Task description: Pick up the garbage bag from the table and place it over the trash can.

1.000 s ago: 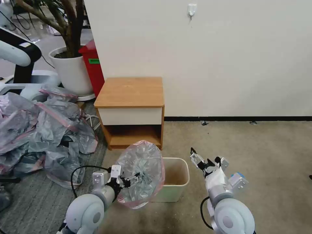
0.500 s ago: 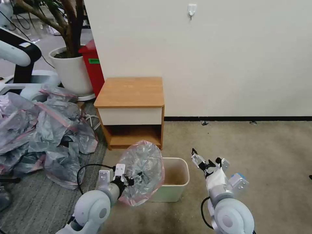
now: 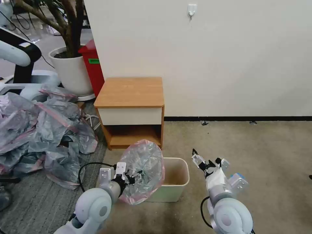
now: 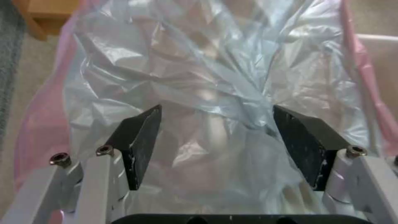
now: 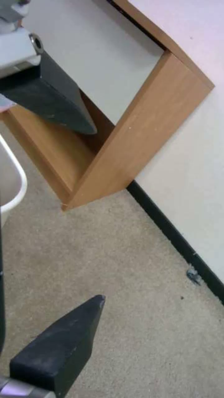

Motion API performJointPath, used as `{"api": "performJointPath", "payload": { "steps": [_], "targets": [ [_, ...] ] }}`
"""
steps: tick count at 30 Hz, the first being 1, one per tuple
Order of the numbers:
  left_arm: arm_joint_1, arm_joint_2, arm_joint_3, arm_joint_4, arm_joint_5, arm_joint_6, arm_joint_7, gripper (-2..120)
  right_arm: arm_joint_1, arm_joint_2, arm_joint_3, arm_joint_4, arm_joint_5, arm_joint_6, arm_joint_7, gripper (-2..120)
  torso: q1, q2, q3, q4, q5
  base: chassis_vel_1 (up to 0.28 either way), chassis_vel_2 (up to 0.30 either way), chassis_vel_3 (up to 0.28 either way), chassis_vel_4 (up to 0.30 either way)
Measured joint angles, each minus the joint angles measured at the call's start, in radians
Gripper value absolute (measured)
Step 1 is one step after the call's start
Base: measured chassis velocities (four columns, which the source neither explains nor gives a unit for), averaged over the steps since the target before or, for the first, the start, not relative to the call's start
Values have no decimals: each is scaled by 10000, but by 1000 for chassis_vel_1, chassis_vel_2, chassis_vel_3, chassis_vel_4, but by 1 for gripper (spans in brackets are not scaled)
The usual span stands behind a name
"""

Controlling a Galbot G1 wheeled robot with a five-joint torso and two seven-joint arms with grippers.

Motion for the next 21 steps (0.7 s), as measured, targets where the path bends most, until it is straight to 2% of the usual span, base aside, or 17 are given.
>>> {"api": "performJointPath", "payload": {
  "steps": [3,7,21],
  "targets": [
    [274,282,-286,-331,-184,0,0,72,57,-10,6,-47,2,14,-1,99,0,0,0,0,0,0,0,0,0],
    [323,360,-407,-344,-245,0,0,72,96,3,-13,-101,4,28,-1,99,0,0,0,0,0,0,0,0,0],
    [-515,29,372,657,-357,0,-501,70,136,30,-32,-283,2,77,-5,99,0,0,0,-1,0,0,0,0,0]
  ]
}}
